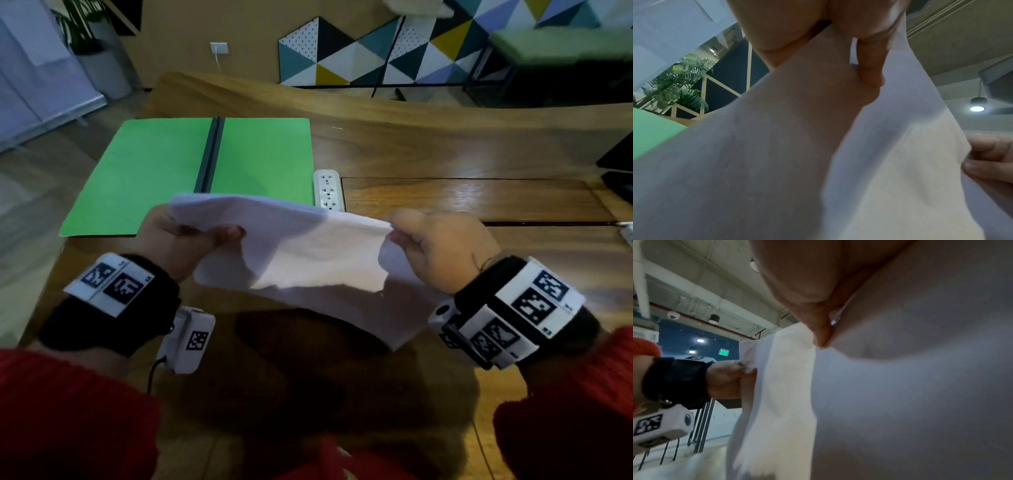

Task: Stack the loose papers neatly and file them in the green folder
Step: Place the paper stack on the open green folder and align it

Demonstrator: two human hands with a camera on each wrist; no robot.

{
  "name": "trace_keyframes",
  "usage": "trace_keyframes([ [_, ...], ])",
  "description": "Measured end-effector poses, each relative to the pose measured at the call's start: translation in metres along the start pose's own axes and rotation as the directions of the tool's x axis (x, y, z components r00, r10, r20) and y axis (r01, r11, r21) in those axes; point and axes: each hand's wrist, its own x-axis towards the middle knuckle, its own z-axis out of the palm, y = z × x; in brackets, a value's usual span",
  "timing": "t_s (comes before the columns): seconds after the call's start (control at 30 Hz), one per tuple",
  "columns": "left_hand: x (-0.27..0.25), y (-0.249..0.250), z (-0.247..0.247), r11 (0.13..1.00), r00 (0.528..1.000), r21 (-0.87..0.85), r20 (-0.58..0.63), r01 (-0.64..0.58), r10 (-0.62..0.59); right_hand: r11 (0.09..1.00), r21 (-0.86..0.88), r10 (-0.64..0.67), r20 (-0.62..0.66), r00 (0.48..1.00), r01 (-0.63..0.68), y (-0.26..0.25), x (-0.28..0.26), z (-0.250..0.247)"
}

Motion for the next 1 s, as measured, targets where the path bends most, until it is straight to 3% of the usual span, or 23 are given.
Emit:
trace_keyframes([
  [0.07, 0.018, 0.002, 0.005, 0.999, 0.995, -0.052, 0.101, -0.003, 0.008, 0.990, 0.073, 0.120, 0.005, 0.993, -0.120, 0.008, 0.007, 0.009],
  [0.13, 0.045, -0.016, 0.012, 0.996, 0.975, 0.085, 0.222, 0.003, -0.021, 0.947, 0.134, 0.282, 0.080, 0.956, -0.291, 0.025, 0.011, 0.016],
  [0.17, 0.058, -0.028, 0.016, 0.957, 0.961, 0.289, 0.270, -0.026, -0.055, 0.918, 0.159, 0.348, 0.116, 0.930, -0.364, 0.035, 0.011, 0.021],
  [0.23, 0.079, -0.053, 0.022, 0.754, 0.926, 0.646, 0.346, -0.118, -0.152, 0.838, 0.233, 0.466, 0.168, 0.869, -0.494, 0.059, 0.008, 0.034],
  [0.3, 0.091, -0.068, 0.032, 0.636, 0.893, 0.756, 0.383, -0.156, -0.237, 0.732, 0.341, 0.551, 0.213, 0.807, -0.590, 0.078, 0.001, 0.049],
  [0.4, 0.102, -0.077, 0.052, 0.564, 0.866, 0.797, 0.424, -0.218, -0.264, 0.512, 0.543, 0.649, 0.264, 0.714, -0.666, 0.096, -0.010, 0.068],
  [0.47, 0.108, -0.077, 0.067, 0.500, 0.855, 0.825, 0.439, -0.262, -0.276, 0.352, 0.640, 0.691, 0.315, 0.651, -0.683, 0.101, -0.016, 0.076],
  [0.57, 0.112, -0.078, 0.083, 0.404, 0.833, 0.861, 0.449, -0.308, -0.323, 0.245, 0.700, 0.727, 0.326, 0.605, -0.671, 0.103, -0.020, 0.086],
  [0.77, 0.108, -0.081, 0.084, 0.329, 0.767, 0.877, 0.469, -0.349, -0.438, 0.143, 0.768, 0.754, 0.325, 0.571, -0.624, 0.092, -0.019, 0.086],
  [1.0, 0.063, -0.082, 0.056, 0.274, 0.720, 0.869, 0.494, -0.411, -0.487, 0.139, 0.817, 0.753, 0.280, 0.596, -0.559, 0.069, -0.027, 0.076],
])
